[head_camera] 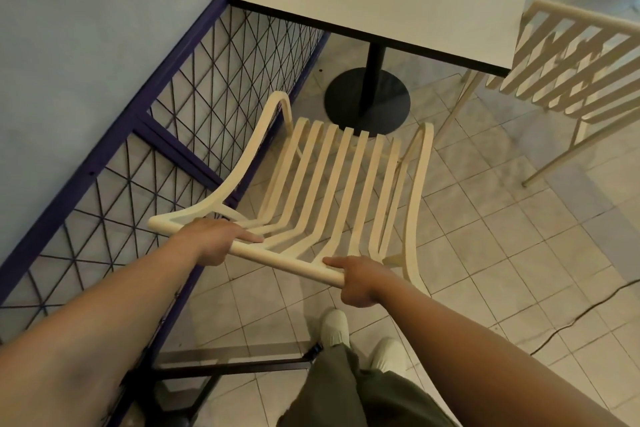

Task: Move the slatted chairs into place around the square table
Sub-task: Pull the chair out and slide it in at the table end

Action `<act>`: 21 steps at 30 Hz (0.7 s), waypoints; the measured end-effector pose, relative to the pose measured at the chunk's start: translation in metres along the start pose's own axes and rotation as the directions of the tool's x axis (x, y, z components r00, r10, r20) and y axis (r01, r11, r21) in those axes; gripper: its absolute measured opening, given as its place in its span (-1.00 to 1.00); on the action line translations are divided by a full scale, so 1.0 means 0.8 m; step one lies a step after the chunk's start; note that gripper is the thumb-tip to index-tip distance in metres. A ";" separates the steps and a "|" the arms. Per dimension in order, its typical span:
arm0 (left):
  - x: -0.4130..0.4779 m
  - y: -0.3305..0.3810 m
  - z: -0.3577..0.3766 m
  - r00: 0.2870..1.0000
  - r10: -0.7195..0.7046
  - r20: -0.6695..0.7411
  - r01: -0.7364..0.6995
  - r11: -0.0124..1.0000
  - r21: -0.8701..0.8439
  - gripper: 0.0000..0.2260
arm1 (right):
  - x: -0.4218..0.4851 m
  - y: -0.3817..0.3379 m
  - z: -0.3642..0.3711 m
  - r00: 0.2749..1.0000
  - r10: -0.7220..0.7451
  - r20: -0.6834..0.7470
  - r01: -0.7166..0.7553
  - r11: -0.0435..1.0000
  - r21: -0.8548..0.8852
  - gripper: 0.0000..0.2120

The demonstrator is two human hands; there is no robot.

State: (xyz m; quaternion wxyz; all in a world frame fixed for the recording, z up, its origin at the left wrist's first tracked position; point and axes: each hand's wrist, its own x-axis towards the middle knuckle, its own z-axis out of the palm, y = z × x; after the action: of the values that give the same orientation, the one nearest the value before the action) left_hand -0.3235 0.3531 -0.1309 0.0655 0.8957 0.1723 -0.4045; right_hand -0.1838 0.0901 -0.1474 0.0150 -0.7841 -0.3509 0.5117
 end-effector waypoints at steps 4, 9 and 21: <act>-0.001 0.000 -0.002 1.000 -0.017 -0.001 0.017 1.000 0.007 -0.21 | 0.000 0.000 0.002 1.000 -0.012 -0.029 0.013 1.000 0.029 -0.23; -0.002 0.001 -0.009 0.999 -0.005 0.048 0.005 1.000 -0.001 -0.19 | -0.002 0.000 -0.002 1.000 -0.014 -0.019 0.015 0.999 0.040 -0.23; 0.033 -0.023 -0.032 0.882 0.287 0.374 -0.283 0.957 -0.065 -0.19 | 0.002 -0.009 -0.001 0.992 0.118 -0.032 -0.119 0.993 -0.010 -0.15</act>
State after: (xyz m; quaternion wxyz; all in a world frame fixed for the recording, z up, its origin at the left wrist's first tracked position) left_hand -0.2962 0.3839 -0.1332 0.1602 0.8158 0.0248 -0.5551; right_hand -0.1865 0.0967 -0.1454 -0.0146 -0.8116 -0.3065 0.4972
